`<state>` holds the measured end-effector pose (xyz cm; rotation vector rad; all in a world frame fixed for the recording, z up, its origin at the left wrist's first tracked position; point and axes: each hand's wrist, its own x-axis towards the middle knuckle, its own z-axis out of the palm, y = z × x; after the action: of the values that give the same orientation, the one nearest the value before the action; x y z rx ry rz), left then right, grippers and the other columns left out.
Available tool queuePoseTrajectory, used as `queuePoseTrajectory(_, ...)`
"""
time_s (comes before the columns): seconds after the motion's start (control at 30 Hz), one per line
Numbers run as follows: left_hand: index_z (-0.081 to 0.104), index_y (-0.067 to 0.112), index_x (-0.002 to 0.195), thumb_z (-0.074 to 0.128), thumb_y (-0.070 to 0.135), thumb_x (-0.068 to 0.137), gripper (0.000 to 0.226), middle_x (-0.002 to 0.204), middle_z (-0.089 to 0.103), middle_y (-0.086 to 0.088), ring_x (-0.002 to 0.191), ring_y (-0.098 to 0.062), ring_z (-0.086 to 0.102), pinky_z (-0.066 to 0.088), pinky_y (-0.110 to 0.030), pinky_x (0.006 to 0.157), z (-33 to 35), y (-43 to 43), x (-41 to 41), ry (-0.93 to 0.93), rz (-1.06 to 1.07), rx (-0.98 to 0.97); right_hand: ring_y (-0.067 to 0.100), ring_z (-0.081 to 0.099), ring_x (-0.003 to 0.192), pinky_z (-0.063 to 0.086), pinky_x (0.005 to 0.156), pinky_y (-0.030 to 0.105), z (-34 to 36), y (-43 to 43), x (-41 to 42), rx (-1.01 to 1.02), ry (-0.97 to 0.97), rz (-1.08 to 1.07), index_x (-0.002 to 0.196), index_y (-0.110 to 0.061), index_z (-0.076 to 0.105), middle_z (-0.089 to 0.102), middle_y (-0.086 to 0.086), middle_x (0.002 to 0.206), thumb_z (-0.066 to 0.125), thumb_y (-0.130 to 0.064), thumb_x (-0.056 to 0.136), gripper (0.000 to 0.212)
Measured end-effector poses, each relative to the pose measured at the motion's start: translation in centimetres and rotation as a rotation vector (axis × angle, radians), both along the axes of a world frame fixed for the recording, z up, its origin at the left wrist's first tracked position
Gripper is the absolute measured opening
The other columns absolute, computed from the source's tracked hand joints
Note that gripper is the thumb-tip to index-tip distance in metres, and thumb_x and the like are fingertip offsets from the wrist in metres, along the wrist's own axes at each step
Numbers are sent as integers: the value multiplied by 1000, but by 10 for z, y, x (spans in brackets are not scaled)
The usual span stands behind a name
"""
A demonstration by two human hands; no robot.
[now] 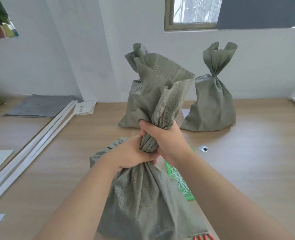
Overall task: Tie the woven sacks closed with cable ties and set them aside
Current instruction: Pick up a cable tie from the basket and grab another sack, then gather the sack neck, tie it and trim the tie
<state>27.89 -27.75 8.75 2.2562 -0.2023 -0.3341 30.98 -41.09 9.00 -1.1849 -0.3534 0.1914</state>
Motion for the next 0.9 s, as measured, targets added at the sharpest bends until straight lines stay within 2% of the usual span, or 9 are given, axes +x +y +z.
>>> queuePoseTrajectory(0.07, 67, 19, 81, 69, 30, 92, 15, 66, 70, 4, 68, -8, 69, 56, -29, 76, -3, -3, 4, -16, 21, 40, 15, 61, 66, 51, 66, 31, -2, -4, 4, -30, -16, 7, 65, -21, 68, 63, -1, 65, 72, 3, 85, 32)
queuePoseTrajectory(0.13, 67, 30, 80, 67, 52, 84, 22, 69, 70, 9, 71, -13, 69, 58, -39, 79, -8, -9, 7, -51, 59, 113, 8, 67, 70, 53, 69, 25, -5, -9, 7, -48, -22, 27, 65, -27, 74, 70, -9, 69, 72, 7, 83, 38)
queuePoseTrajectory(0.23, 67, 44, 101, 58, 75, 69, 46, 98, 73, 10, 98, -17, 67, 54, -43, 91, -7, -18, 9, -65, 130, 169, 16, 72, 98, 56, 86, 33, -13, -22, 10, -49, -1, 33, 91, -27, 78, 77, -1, 98, 76, 5, 80, 34)
queuePoseTrajectory(0.37, 64, 48, 114, 59, 76, 67, 56, 111, 72, 10, 109, -18, 64, 51, -42, 97, -8, -24, 16, -62, 221, 168, 30, 69, 111, 55, 96, 44, -35, -51, 17, -110, 49, 22, 117, -6, 68, 73, 14, 116, 74, -3, 84, 33)
queuePoseTrajectory(0.47, 66, 45, 117, 60, 81, 60, 67, 115, 71, 12, 113, -17, 63, 50, -41, 101, -10, -26, 21, -33, 280, 178, 20, 68, 96, 52, 82, 34, -58, -81, 23, -195, 89, -60, 111, -18, 65, 74, 3, 100, 71, -8, 89, 25)
queuePoseTrajectory(0.57, 63, 40, 125, 58, 87, 53, 86, 123, 68, 11, 118, -19, 61, 48, -42, 104, -13, -25, 27, 4, 301, 177, 13, 66, 86, 51, 77, 31, -91, -116, 32, -299, 156, -213, 124, -17, 63, 74, 2, 95, 73, -7, 88, 39)
queuePoseTrajectory(0.7, 64, 36, 124, 67, 76, 63, 72, 123, 68, 8, 117, -20, 60, 47, -42, 105, -13, -25, 30, 23, 314, 164, 9, 64, 70, 50, 66, 25, -137, -159, 43, -489, 212, -394, 122, -10, 64, 74, 9, 93, 70, -1, 88, 36)
queuePoseTrajectory(0.8, 65, 38, 119, 72, 66, 70, 57, 119, 69, 9, 114, -19, 61, 47, -42, 104, -14, -24, 35, 30, 304, 152, 20, 68, 79, 55, 76, 38, -171, -185, 48, -638, 257, -510, 118, -9, 67, 75, 9, 90, 70, -2, 85, 34)
queuePoseTrajectory(0.9, 67, 39, 116, 67, 74, 58, 67, 114, 71, 13, 111, -17, 63, 49, -42, 103, -17, -24, 40, 13, 300, 166, 20, 69, 85, 53, 80, 38, -201, -204, 46, -822, 309, -534, 114, -15, 68, 75, 1, 89, 69, -8, 83, 33)
